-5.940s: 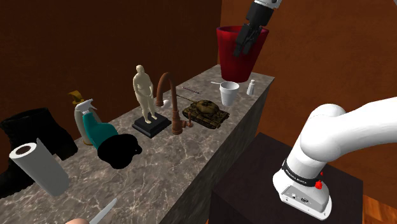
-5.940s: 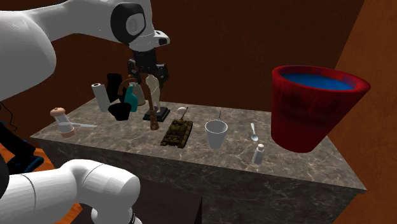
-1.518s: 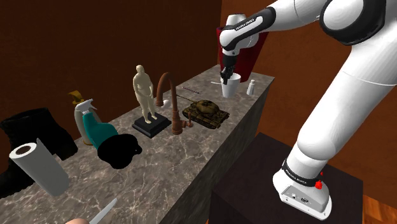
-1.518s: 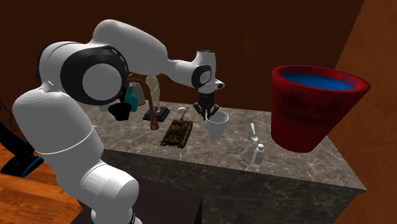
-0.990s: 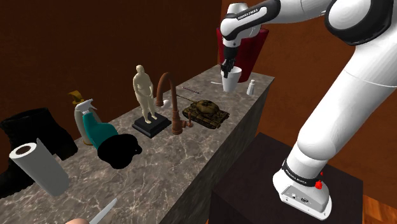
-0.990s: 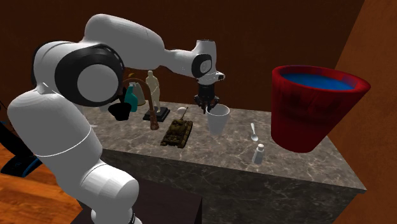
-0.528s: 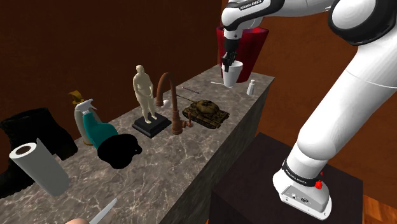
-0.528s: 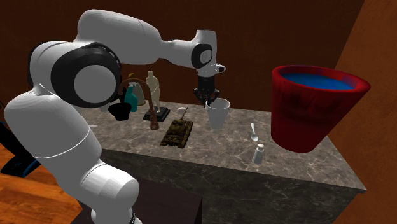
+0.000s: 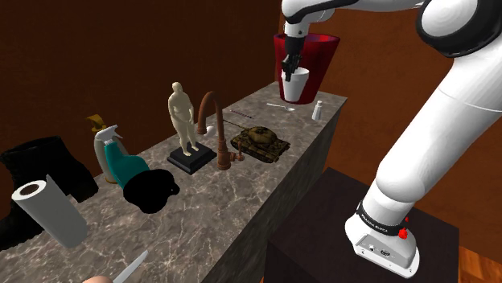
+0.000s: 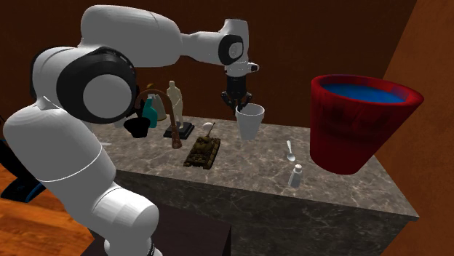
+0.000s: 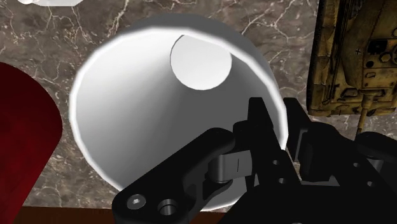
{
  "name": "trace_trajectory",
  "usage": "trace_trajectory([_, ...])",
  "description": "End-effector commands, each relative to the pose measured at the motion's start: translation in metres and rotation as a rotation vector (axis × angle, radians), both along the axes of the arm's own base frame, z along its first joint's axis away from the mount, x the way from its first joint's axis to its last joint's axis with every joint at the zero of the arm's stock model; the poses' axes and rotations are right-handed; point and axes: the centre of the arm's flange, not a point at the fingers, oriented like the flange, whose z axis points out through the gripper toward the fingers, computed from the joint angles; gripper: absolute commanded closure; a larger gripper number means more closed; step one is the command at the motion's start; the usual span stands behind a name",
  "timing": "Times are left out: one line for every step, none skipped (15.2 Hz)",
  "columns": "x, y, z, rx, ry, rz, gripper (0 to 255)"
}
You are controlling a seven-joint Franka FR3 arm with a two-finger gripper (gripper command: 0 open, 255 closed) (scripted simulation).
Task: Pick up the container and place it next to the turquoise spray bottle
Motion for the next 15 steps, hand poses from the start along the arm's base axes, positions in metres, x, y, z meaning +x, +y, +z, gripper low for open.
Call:
trace_trajectory([0.001,0.000,0.011,0.000,0.000,0.000,255])
trace_trajectory([0.001,0.000,0.016,0.000,0.000,0.000,255])
trace_trajectory([0.001,0.000,0.021,0.000,0.000,0.000,255])
trace_trajectory([0.001,0.000,0.027,0.000,0.000,0.000,255])
trace_trajectory([0.001,0.000,0.032,0.000,0.000,0.000,255])
trace_trajectory([0.001,0.000,0.037,0.000,0.000,0.000,255])
trace_trajectory([0.001,0.000,0.043,0.000,0.000,0.000,255])
trace_trajectory([0.001,0.000,0.048,0.000,0.000,0.000,255])
trace_trajectory([0.001,0.000,0.053,0.000,0.000,0.000,255])
trace_trajectory([0.001,0.000,0.058,0.000,0.000,0.000,255])
trace_trajectory([0.001,0.000,0.064,0.000,0.000,0.000,255])
trace_trajectory([0.001,0.000,0.069,0.000,0.000,0.000,255])
trace_trajectory([0.001,0.000,0.074,0.000,0.000,0.000,255])
trace_trajectory([0.001,0.000,0.079,0.000,0.000,0.000,255])
trace_trajectory([0.001,0.000,0.085,0.000,0.000,0.000,255])
